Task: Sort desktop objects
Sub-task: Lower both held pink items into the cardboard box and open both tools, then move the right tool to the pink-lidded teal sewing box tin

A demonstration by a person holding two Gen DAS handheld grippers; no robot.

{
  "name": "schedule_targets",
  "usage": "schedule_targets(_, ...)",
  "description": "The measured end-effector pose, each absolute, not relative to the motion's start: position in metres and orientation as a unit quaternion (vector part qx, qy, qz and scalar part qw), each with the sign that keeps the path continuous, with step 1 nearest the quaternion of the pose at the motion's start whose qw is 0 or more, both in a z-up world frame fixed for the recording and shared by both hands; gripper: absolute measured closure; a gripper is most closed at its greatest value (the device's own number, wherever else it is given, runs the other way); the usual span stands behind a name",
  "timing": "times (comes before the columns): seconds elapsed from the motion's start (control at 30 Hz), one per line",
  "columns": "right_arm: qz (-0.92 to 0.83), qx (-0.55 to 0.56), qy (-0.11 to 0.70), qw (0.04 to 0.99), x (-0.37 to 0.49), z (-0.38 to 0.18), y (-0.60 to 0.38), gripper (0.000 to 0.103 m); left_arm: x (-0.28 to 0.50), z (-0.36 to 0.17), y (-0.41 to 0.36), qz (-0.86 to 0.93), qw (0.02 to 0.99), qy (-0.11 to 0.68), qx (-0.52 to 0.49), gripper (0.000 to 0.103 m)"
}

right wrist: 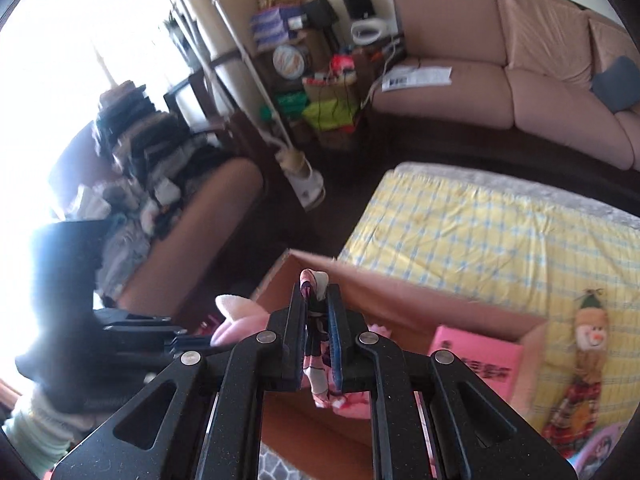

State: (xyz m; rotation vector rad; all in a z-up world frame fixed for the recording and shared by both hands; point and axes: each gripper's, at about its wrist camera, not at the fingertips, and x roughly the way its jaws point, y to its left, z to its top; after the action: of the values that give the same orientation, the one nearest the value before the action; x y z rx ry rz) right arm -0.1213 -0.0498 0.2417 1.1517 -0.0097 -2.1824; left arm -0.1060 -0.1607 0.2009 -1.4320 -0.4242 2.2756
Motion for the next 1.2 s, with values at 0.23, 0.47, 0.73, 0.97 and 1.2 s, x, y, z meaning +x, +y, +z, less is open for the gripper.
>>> schedule_targets(0.23, -0.822, 0.503, 0.083, 0.254, -0.133, 0.174, -0.071, 0.069, -0.105, 0.174, -0.168, 0.8, 0.195, -0.156, -0.545, 0.066)
schedule_targets(0.47, -0.844, 0.478, 0.061, 0.236, -0.134, 0.188, -0.045, 0.059, -0.106, 0.18, -0.163, 0.802, 0.201, -0.152, -0.542, 0.059)
schedule_targets(0.73, -0.862, 0.448, 0.031, 0.237, -0.115, 0.222, -0.013, 0.059, -0.128, 0.138, -0.118, 0.77, 0.195, -0.162, -0.585, 0.03)
schedule_targets(0.97, -0.872, 0.44, 0.019, 0.215, -0.092, 0.233, 0.046, 0.055, -0.123, 0.154, -0.126, 0.79, 0.176, -0.155, -0.566, 0.025)
schedule_targets(1.2, -0.887, 0.427, 0.042, 0.171, -0.061, 0.238, 0.118, 0.031, -0.101, 0.2, -0.112, 0.825, 0.201, -0.114, -0.516, 0.003)
